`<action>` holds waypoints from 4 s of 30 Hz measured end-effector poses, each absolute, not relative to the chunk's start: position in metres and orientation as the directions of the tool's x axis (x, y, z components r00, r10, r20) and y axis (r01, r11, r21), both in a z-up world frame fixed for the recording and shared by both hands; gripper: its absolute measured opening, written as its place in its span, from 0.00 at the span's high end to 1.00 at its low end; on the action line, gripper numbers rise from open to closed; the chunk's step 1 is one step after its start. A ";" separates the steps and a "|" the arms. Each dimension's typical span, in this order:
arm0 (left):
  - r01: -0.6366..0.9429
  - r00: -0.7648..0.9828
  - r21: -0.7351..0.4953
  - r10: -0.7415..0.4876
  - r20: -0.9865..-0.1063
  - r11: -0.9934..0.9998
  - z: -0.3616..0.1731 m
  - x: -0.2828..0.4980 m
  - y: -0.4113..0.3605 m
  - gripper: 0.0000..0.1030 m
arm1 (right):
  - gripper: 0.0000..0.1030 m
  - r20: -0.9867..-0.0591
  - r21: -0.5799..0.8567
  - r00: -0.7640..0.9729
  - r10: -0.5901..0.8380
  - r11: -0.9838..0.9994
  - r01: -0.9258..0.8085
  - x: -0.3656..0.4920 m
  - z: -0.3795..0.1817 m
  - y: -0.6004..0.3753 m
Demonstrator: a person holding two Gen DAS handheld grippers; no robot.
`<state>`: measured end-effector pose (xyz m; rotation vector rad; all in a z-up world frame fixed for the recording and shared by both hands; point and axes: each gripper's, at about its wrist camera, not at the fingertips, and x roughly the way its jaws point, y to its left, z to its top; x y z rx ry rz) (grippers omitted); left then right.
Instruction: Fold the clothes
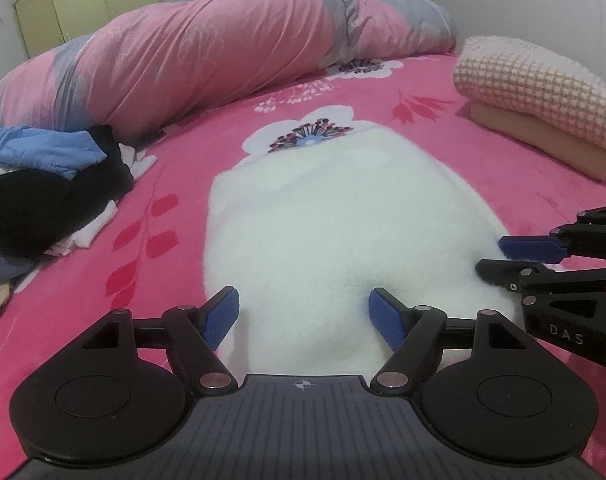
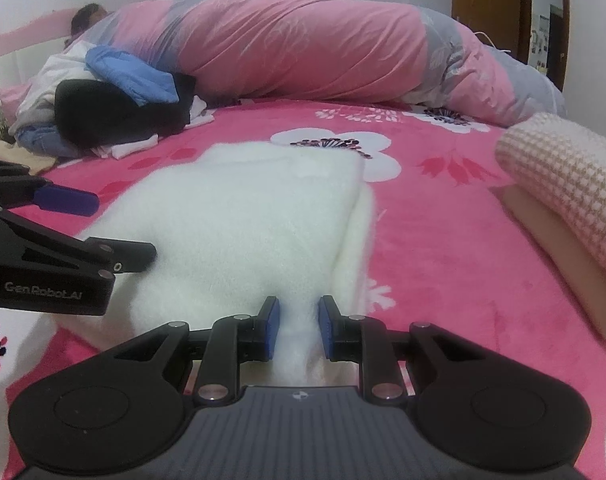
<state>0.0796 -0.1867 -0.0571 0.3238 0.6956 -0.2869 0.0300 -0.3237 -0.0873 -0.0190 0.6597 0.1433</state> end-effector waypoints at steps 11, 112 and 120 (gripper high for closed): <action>0.364 0.727 0.192 -0.150 -0.670 0.911 -0.059 0.081 -0.187 0.27 | 0.77 -0.599 0.048 0.789 0.134 0.990 -0.131 0.028 -0.090 -0.325; 0.430 0.326 -0.633 -0.765 -0.556 0.644 -0.083 0.093 -0.058 0.14 | 0.37 -0.504 0.753 0.580 0.641 0.655 -0.069 0.042 -0.098 -0.372; 0.433 0.288 -0.599 -0.733 -0.616 0.674 -0.094 0.032 -0.030 0.14 | 0.34 -0.480 0.758 0.590 0.650 0.645 -0.094 -0.038 -0.110 -0.345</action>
